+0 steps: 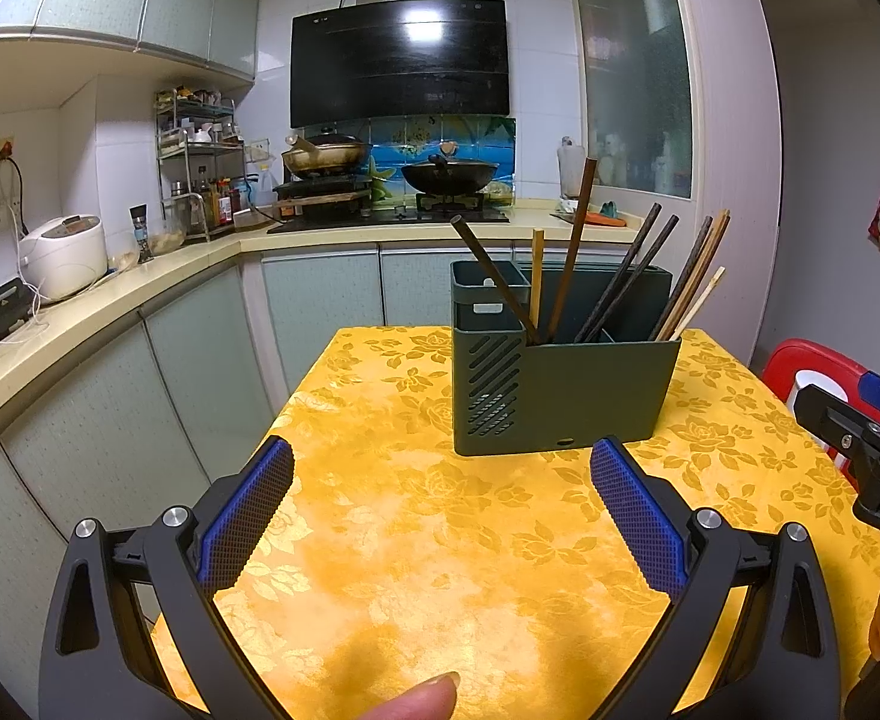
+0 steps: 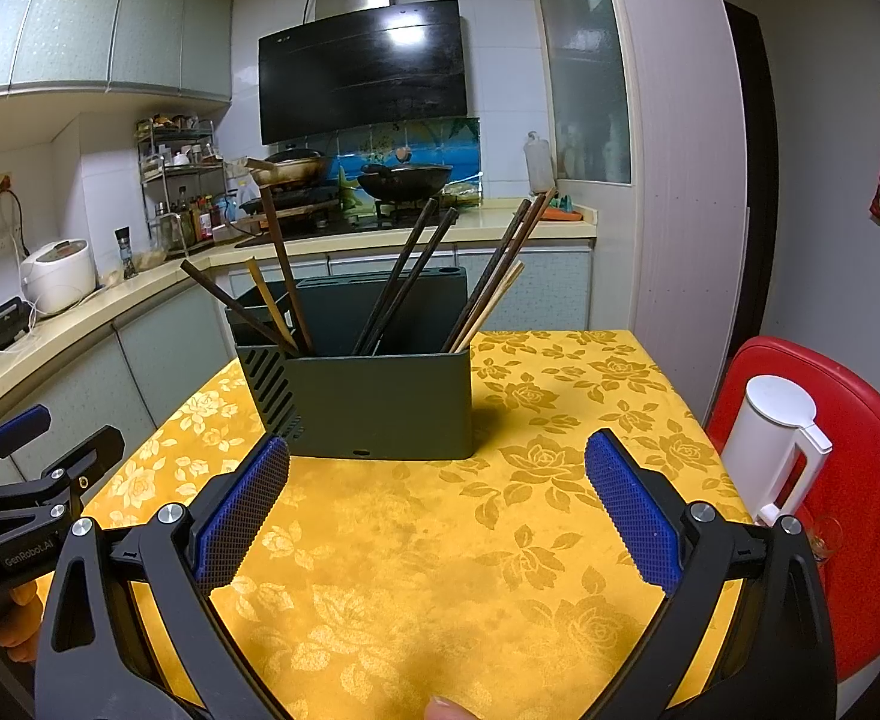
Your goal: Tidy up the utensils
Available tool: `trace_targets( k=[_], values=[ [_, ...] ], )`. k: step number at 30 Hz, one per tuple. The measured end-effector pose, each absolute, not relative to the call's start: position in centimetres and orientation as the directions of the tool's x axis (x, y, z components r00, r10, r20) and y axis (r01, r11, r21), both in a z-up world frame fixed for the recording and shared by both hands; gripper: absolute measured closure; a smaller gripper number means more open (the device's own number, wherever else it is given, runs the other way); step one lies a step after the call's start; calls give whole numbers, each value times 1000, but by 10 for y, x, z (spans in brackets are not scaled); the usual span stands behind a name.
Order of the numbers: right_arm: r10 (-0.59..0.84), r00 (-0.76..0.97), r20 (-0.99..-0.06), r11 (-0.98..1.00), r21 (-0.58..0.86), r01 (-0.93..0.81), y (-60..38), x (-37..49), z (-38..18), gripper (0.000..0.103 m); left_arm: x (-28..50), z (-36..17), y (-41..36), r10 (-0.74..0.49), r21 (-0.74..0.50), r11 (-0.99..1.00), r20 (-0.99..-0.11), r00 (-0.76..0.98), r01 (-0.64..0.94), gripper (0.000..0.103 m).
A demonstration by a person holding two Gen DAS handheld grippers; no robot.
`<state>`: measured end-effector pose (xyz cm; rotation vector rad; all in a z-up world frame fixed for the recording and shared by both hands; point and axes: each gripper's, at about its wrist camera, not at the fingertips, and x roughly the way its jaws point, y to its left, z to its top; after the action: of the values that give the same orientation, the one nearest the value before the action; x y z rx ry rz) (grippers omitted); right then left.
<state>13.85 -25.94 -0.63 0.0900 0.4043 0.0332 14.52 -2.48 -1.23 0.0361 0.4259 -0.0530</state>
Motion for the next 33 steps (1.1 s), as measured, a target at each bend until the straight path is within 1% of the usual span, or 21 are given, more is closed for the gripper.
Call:
trace_targets(
  k=[20,24,27,33],
  values=[
    [48,915,-401,996,87,-14,-260,134,-11,7,142,-6,-14,-34,14,999,-346,938,41,7],
    [48,915,-401,996,88,-14,-259,136,-10,7,146,-6,-12,-41,-7,999,-360,932,41,7],
    [48,915,-402,996,87,-14,-259,136,-10,7,147,-6,-14,-24,13,999,-370,929,31,7],
    [48,915,-402,996,87,-14,-259,136,-10,7,150,-8,-15,-25,8,1000,-398,917,31,7]
  ],
)
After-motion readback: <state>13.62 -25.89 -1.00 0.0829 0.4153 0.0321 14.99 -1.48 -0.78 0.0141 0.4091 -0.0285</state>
